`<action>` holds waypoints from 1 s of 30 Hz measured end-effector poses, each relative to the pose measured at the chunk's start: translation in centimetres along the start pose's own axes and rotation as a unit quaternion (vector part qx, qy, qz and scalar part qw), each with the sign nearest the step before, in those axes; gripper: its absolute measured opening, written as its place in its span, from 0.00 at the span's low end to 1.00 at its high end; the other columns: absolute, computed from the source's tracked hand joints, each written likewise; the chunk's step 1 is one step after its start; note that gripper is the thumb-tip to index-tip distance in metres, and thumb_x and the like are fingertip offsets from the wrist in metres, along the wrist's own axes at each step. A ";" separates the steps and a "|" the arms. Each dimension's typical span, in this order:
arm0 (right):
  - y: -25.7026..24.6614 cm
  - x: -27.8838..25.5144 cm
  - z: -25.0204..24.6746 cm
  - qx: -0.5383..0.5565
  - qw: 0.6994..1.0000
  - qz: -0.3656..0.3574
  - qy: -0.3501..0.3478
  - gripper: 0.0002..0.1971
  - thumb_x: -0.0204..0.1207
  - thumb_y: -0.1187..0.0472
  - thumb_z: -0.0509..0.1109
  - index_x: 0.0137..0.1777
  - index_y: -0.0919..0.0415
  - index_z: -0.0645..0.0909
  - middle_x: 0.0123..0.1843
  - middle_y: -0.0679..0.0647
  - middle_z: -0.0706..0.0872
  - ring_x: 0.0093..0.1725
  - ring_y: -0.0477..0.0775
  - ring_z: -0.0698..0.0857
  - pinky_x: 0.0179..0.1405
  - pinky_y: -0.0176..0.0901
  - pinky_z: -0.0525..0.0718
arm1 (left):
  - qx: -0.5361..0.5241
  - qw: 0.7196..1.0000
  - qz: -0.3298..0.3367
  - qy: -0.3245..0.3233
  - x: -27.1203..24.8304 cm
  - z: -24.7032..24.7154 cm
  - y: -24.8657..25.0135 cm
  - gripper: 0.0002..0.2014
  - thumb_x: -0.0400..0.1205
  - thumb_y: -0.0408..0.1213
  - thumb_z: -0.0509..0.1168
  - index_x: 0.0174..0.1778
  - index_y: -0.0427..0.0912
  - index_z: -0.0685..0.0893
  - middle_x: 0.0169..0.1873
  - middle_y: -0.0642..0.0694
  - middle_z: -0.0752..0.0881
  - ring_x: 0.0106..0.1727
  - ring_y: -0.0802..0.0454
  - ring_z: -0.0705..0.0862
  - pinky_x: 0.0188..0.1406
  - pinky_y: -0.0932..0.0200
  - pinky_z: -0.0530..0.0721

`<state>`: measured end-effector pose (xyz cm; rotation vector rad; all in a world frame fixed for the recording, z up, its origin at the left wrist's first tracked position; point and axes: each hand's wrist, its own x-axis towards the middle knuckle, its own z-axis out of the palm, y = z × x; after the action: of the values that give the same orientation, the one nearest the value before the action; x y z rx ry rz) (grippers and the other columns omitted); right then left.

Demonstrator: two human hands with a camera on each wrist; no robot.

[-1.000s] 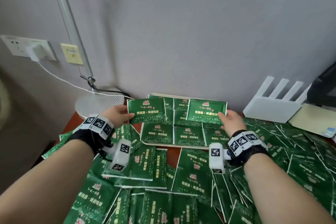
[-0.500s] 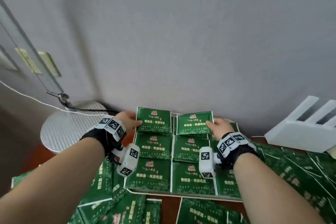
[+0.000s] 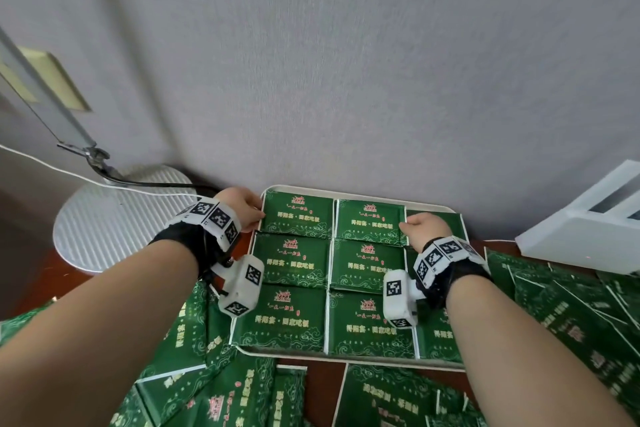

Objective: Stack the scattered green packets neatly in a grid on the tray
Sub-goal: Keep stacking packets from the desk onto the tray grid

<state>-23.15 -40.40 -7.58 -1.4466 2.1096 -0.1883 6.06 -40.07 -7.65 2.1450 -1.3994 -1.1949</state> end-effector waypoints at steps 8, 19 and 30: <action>-0.2 0.0 0.1 0.009 1.000 0.005 0.007 0.13 0.80 0.57 0.64 0.55 0.63 0.85 0.54 0.61 0.88 0.56 0.63 0.84 0.58 0.45 0.79 | 0.001 1.000 -0.005 0.015 0.2 0.1 -0.2 0.07 0.79 0.29 0.66 0.52 0.35 0.83 0.44 0.36 0.87 0.41 0.44 0.85 0.49 0.50 0.87; 0.0 -2.0 -1.4 -0.006 1.000 -0.007 0.015 0.15 0.78 0.63 0.59 0.55 0.73 0.82 0.53 0.70 0.85 0.57 0.69 0.83 0.55 0.54 0.81 | 0.053 0.998 0.004 0.031 -2.0 -1.1 0.3 0.10 0.77 0.41 0.68 0.51 0.41 0.83 0.43 0.42 0.87 0.50 0.43 0.86 0.54 0.51 0.85; -2.9 -13.6 -5.8 -0.020 0.995 -0.096 0.006 0.21 0.80 0.57 0.64 0.72 0.59 0.71 0.72 0.58 0.76 0.68 0.58 0.78 0.67 0.45 0.75 | 0.135 0.984 0.098 0.060 -14.6 -6.4 1.1 0.22 0.81 0.40 0.64 0.71 0.41 0.74 0.67 0.43 0.80 0.68 0.47 0.77 0.63 0.61 0.72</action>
<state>-20.40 -30.59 3.53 -1.6765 1.9914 -0.2306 7.90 -29.05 3.81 2.1453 -1.7548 -0.8298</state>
